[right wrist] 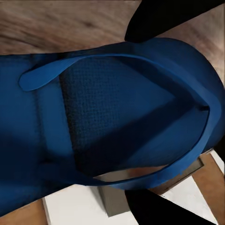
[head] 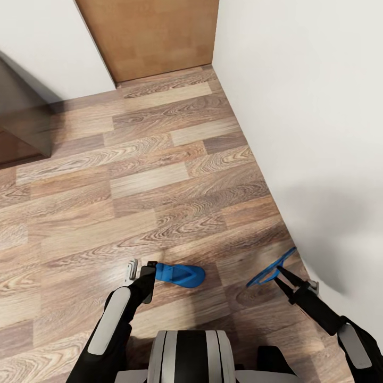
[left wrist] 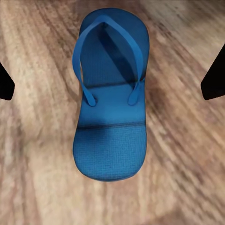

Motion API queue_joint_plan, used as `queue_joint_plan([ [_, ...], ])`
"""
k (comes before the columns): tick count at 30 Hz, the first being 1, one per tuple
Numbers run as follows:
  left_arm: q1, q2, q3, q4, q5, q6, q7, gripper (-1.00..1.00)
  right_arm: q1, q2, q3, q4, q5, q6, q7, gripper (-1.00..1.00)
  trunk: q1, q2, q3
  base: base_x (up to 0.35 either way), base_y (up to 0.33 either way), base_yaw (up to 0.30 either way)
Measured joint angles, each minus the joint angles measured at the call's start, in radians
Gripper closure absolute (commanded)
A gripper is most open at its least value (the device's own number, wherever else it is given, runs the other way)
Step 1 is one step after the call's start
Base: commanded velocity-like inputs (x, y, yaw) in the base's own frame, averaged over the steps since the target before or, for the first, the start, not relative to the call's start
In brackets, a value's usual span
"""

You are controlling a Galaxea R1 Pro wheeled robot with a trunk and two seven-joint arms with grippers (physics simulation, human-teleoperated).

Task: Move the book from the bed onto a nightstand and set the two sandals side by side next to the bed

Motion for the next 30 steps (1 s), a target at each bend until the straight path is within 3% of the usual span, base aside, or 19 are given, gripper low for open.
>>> queue_joint_plan([
  [9, 0.000, 0.000, 0.000, 0.001, 0.000, 0.000, 0.000, -1.00, 0.000, 0.000, 0.001, -0.004, -0.018, 0.014, 0.008, 1.00, 0.000, 0.000, 0.000, 0.000, 0.000, 0.000],
  [30, 0.000, 0.000, 0.000, -0.001, 0.000, 0.000, 0.002, -1.00, 0.000, 0.000, 0.008, -0.003, -0.005, 0.015, -0.005, 1.00, 0.000, 0.000, 0.000, 0.000, 0.000, 0.000],
])
